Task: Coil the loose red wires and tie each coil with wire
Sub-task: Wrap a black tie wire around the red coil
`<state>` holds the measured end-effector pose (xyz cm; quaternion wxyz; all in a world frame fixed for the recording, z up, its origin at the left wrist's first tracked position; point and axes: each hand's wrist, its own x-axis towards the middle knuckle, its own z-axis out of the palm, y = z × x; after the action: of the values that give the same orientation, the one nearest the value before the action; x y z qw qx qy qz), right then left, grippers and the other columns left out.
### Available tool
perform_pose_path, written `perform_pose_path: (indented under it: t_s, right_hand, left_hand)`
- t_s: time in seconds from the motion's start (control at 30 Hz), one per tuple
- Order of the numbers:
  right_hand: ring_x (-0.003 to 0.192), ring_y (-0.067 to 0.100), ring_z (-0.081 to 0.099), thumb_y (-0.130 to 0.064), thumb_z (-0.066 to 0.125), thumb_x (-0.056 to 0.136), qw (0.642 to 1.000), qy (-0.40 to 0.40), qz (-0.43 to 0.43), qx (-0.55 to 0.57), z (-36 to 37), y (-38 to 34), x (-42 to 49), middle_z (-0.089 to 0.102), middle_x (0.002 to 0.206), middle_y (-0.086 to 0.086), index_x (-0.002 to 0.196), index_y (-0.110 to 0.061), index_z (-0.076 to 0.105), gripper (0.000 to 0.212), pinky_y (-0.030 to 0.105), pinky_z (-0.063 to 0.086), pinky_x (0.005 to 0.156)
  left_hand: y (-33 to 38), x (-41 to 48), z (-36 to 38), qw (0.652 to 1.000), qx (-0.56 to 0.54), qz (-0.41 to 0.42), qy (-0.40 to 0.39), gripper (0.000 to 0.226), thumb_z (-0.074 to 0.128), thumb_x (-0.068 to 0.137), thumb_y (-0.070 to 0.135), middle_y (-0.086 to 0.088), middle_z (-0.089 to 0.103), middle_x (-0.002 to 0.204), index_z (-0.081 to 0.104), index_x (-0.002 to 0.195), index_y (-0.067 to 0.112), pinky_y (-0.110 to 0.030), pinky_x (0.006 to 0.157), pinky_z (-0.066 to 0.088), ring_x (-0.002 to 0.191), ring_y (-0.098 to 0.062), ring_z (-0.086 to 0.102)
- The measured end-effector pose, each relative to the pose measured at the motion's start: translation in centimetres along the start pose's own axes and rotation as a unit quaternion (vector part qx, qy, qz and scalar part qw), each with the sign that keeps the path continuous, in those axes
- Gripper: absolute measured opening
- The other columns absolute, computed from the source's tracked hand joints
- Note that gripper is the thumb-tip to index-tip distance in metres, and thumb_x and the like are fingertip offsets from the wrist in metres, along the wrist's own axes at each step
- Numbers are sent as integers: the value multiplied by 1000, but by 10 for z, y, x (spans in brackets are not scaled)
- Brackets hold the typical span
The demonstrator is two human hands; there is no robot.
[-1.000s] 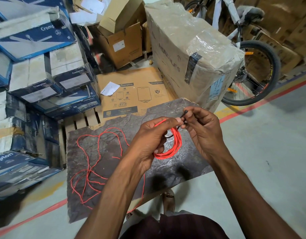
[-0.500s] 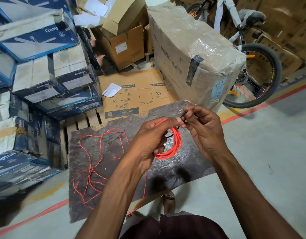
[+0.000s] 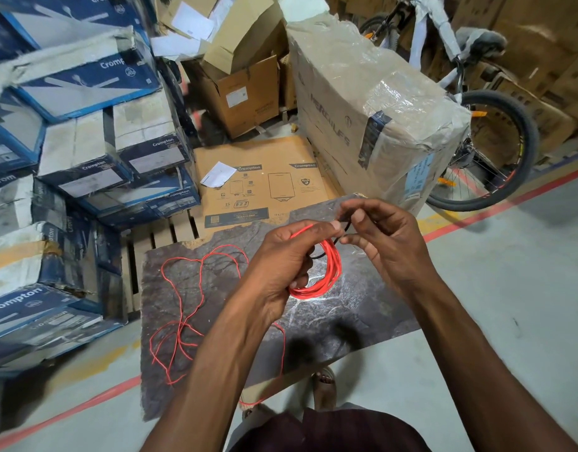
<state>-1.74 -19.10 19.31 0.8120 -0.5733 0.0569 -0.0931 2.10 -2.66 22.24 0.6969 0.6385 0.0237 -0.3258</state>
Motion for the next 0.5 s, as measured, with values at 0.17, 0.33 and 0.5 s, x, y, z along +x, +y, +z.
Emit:
perform_pose_path:
  t_s: [0.17, 0.33, 0.5]
  right_hand:
    - [78, 17, 66, -34, 74, 86, 985, 29, -44, -165, 4, -13, 0, 74, 90, 13, 93, -15, 78, 22, 25, 57, 68]
    - [69, 1, 64, -13, 71, 94, 965, -30, -59, -253, 8, -24, 3, 74, 83, 1, 93, -2, 75, 12, 16, 51, 63]
    - [69, 4, 62, -18, 65, 100, 952, -57, -60, -294, 17, -27, 6, 70, 82, 0, 91, -7, 69, 14, 18, 50, 64]
  left_hand:
    - [3, -5, -6, 1000, 18, 9, 14, 16, 76, 84, 30, 13, 32, 51, 77, 94, 17, -18, 39, 16, 40, -5, 21]
    - [3, -9, -13, 998, 45, 26, 34, 24, 78, 82, 35, 8, 27, 53, 78, 90, 13, -20, 43, 17, 43, -8, 21]
    - [2, -15, -17, 998, 34, 40, 44, 35, 74, 80, 56, 9, 28, 56, 80, 88, 22, -23, 48, 15, 45, -8, 21]
